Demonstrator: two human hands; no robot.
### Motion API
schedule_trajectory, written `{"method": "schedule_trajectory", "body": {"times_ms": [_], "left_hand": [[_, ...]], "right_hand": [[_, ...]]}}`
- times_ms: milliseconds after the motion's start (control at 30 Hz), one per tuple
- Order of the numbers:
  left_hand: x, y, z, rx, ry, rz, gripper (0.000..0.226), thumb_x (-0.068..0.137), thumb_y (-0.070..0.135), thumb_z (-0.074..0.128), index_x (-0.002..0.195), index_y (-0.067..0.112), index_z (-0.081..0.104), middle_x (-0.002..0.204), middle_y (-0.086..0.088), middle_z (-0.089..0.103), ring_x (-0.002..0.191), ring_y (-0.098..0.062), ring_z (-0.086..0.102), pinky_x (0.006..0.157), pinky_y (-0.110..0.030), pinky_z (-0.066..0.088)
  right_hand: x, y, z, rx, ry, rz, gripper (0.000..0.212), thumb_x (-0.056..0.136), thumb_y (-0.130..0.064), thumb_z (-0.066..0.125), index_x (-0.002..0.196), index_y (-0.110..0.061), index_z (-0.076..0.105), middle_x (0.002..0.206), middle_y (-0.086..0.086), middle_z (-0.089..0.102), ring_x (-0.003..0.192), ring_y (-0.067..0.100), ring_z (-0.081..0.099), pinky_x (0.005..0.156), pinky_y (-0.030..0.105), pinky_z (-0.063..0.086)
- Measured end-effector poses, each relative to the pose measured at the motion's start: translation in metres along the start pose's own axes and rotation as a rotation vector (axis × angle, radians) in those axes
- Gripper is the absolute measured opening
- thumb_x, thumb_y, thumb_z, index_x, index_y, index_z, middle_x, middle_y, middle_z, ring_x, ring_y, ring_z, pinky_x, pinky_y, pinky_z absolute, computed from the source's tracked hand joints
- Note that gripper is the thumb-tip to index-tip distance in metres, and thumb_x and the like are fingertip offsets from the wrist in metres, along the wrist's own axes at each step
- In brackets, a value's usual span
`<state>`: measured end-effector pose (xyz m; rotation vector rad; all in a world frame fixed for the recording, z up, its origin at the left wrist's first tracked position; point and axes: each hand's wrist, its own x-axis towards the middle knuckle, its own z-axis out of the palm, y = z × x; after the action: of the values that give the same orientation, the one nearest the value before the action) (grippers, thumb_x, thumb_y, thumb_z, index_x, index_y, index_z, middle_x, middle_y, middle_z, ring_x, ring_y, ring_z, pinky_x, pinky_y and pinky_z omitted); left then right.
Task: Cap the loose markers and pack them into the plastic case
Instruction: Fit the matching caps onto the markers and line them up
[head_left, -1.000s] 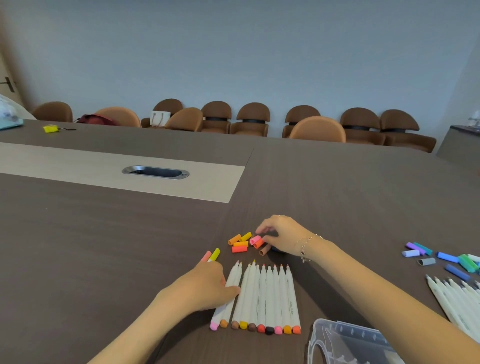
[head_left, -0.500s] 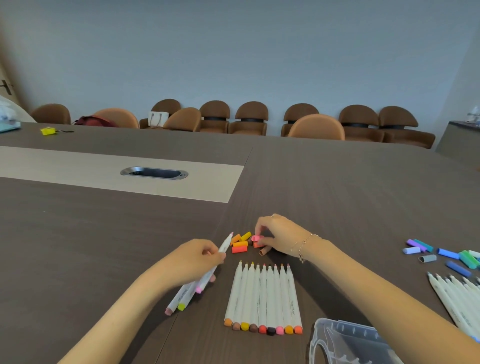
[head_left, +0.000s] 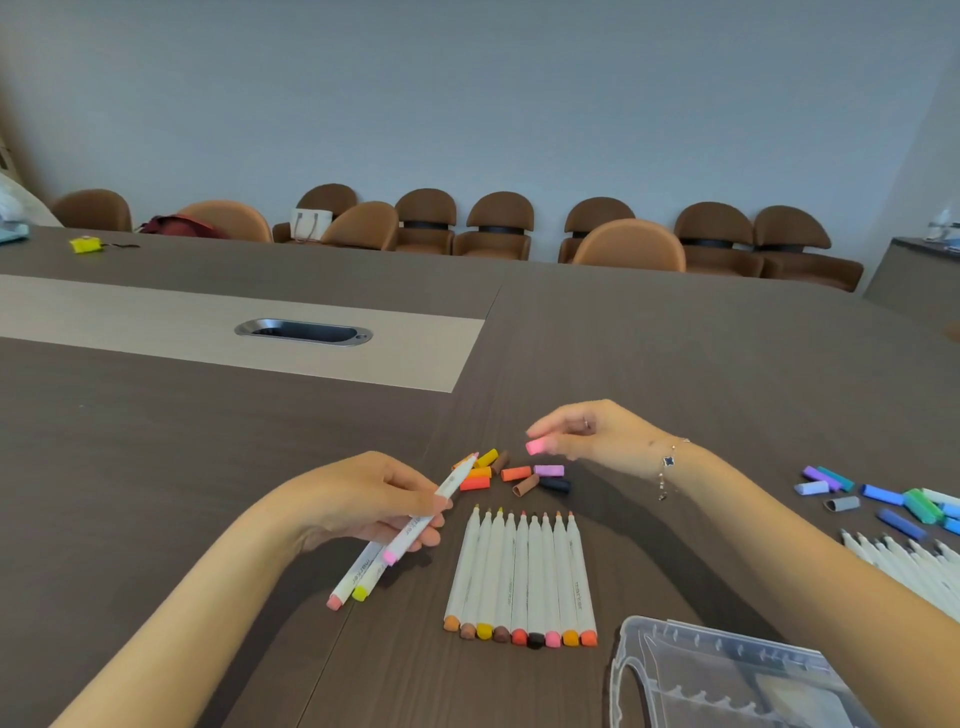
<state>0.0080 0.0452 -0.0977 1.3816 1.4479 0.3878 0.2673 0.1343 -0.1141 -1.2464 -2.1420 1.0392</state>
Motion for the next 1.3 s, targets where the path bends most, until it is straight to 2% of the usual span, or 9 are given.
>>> {"method": "schedule_trajectory", "body": {"times_ms": [67, 133, 300, 500, 633, 833, 933, 1033, 1300], "left_hand": [[0.001, 0.0, 0.002, 0.033, 0.007, 0.003, 0.02, 0.088, 0.02, 0.065, 0.105, 0.012, 0.071, 0.096, -0.006, 0.074, 0.091, -0.017, 0.071, 0.091, -0.035, 0.054], [0.002, -0.001, 0.005, 0.064, 0.012, -0.002, 0.02, 0.087, 0.02, 0.066, 0.105, 0.013, 0.071, 0.098, -0.005, 0.074, 0.091, -0.017, 0.071, 0.091, -0.035, 0.054], [0.005, -0.001, 0.009, 0.074, 0.038, 0.013, 0.018, 0.085, 0.023, 0.069, 0.102, 0.018, 0.073, 0.102, -0.001, 0.072, 0.089, -0.014, 0.071, 0.09, -0.033, 0.055], [0.002, 0.002, 0.011, 0.07, 0.027, 0.041, 0.015, 0.083, 0.026, 0.07, 0.097, 0.024, 0.074, 0.096, 0.002, 0.074, 0.088, -0.012, 0.071, 0.089, -0.031, 0.055], [0.0, 0.004, 0.011, 0.071, 0.016, 0.042, 0.013, 0.083, 0.026, 0.069, 0.095, 0.024, 0.074, 0.092, 0.003, 0.074, 0.087, -0.012, 0.072, 0.087, -0.029, 0.056], [-0.001, 0.004, 0.012, 0.049, 0.002, 0.042, 0.011, 0.084, 0.025, 0.068, 0.093, 0.025, 0.074, 0.092, 0.003, 0.075, 0.086, -0.012, 0.072, 0.084, -0.026, 0.057], [-0.002, 0.005, 0.013, 0.056, -0.008, 0.043, 0.011, 0.085, 0.025, 0.068, 0.094, 0.025, 0.074, 0.092, 0.003, 0.075, 0.088, -0.012, 0.072, 0.086, -0.028, 0.056], [-0.003, 0.006, 0.014, 0.061, -0.02, 0.049, 0.015, 0.085, 0.025, 0.067, 0.099, 0.022, 0.074, 0.095, 0.002, 0.074, 0.09, -0.013, 0.071, 0.089, -0.03, 0.055], [-0.003, 0.008, 0.017, 0.044, -0.071, 0.067, 0.02, 0.087, 0.022, 0.066, 0.105, 0.016, 0.072, 0.097, 0.0, 0.074, 0.091, -0.013, 0.071, 0.083, -0.023, 0.056]], "right_hand": [[0.0, 0.004, -0.005, 0.038, 0.069, 0.034, 0.021, 0.08, -0.036, 0.071, 0.097, -0.023, 0.07, 0.097, -0.01, 0.071, 0.093, 0.005, 0.064, 0.081, 0.022, 0.052], [-0.001, 0.007, -0.006, 0.041, 0.105, 0.053, 0.023, 0.077, -0.039, 0.074, 0.092, -0.022, 0.071, 0.093, -0.01, 0.071, 0.092, 0.005, 0.063, 0.085, 0.025, 0.049], [-0.006, -0.001, 0.006, 0.129, 0.044, 0.004, 0.016, 0.082, -0.034, 0.069, 0.093, -0.022, 0.075, 0.091, -0.009, 0.071, 0.086, 0.003, 0.063, 0.065, 0.011, 0.051], [-0.009, -0.009, 0.024, 0.143, -0.004, -0.065, 0.013, 0.084, -0.032, 0.068, 0.094, -0.027, 0.075, 0.09, -0.016, 0.07, 0.092, 0.003, 0.063, 0.073, 0.015, 0.052], [-0.009, -0.013, 0.026, 0.147, 0.04, -0.073, 0.01, 0.086, -0.028, 0.065, 0.093, -0.029, 0.073, 0.084, -0.021, 0.068, 0.088, -0.003, 0.062, 0.07, 0.011, 0.052], [-0.01, -0.014, 0.023, 0.14, 0.121, -0.091, 0.016, 0.09, -0.024, 0.06, 0.099, -0.02, 0.073, 0.101, -0.01, 0.068, 0.083, -0.006, 0.061, 0.063, 0.004, 0.045], [-0.011, -0.014, 0.025, 0.16, 0.083, -0.065, 0.013, 0.088, -0.025, 0.063, 0.095, -0.023, 0.074, 0.093, -0.015, 0.069, 0.084, -0.008, 0.062, 0.064, 0.005, 0.047], [-0.013, -0.015, 0.028, 0.15, 0.041, -0.077, 0.011, 0.087, -0.027, 0.063, 0.092, -0.028, 0.073, 0.085, -0.02, 0.069, 0.085, -0.003, 0.064, 0.07, 0.01, 0.051], [-0.016, -0.022, 0.03, 0.115, -0.011, -0.073, 0.018, 0.091, -0.029, 0.056, 0.098, -0.028, 0.072, 0.096, -0.005, 0.071, 0.081, 0.009, 0.063, 0.063, 0.009, 0.048]]}}
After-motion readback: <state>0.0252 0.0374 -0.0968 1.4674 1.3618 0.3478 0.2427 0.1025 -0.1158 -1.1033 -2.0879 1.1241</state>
